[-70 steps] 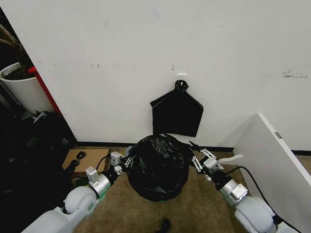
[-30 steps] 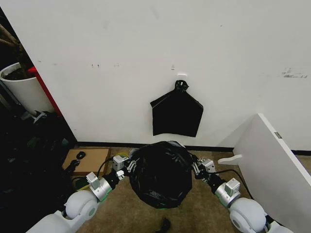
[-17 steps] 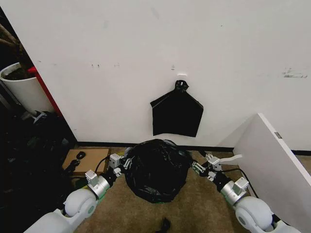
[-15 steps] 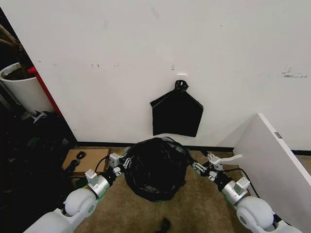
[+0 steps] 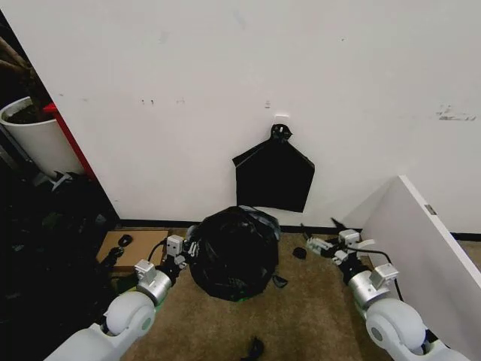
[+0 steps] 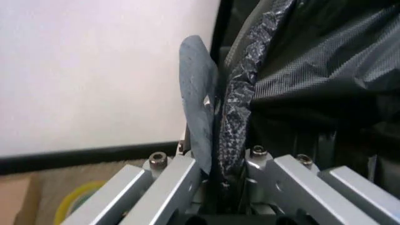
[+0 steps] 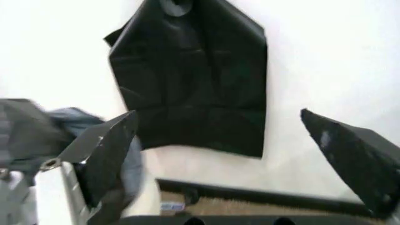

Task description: Place the garbage bag over the trash bin.

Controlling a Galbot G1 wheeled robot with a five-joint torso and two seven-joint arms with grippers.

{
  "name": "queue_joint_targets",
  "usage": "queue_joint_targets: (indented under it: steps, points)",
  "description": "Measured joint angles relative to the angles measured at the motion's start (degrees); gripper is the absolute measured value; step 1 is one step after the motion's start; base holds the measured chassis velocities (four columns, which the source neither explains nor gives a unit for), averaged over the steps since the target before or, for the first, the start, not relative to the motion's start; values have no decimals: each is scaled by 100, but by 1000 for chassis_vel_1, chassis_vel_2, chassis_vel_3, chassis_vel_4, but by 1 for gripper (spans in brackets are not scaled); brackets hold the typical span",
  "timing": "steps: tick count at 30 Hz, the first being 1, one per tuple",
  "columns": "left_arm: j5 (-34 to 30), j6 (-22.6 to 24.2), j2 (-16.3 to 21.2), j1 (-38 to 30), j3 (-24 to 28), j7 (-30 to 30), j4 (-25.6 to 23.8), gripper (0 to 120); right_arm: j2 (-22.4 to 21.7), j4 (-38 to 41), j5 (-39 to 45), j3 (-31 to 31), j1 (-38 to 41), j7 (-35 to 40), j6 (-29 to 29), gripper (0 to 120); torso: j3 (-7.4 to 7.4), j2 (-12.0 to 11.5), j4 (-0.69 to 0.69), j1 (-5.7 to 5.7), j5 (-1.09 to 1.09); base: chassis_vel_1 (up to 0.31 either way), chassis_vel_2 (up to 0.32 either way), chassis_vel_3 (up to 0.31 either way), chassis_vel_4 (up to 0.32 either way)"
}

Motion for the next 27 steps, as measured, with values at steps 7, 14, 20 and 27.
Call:
queue_joint_targets:
  steps: [7, 14, 20, 27]
  points:
    - [377, 518, -456, -147, 292, -1097, -427, 1, 247, 1250, 324, -671, -93, 815, -1429, 69, 0, 0, 0, 0, 0, 0, 0, 0, 0]
    - [845, 617, -612, -233, 556, -1227, -499, 1, 387, 1262, 1057, -1099, 208, 1205, -2093, 42, 0, 0, 2, 0, 0, 0, 0, 0, 0]
    - [972, 667, -709, -381, 719, -1261, -496, 1, 670, 1044, 1638, -1415, 459, 1735, -2482, 22, 0, 0, -1, 0, 0, 0, 0, 0, 0]
    - [1076, 668, -697, -347, 771, -1265, -506, 1, 919, 729, 1861, -1705, 758, 2102, -2571, 4, 0, 0, 0, 0, -2, 0, 0, 0, 0]
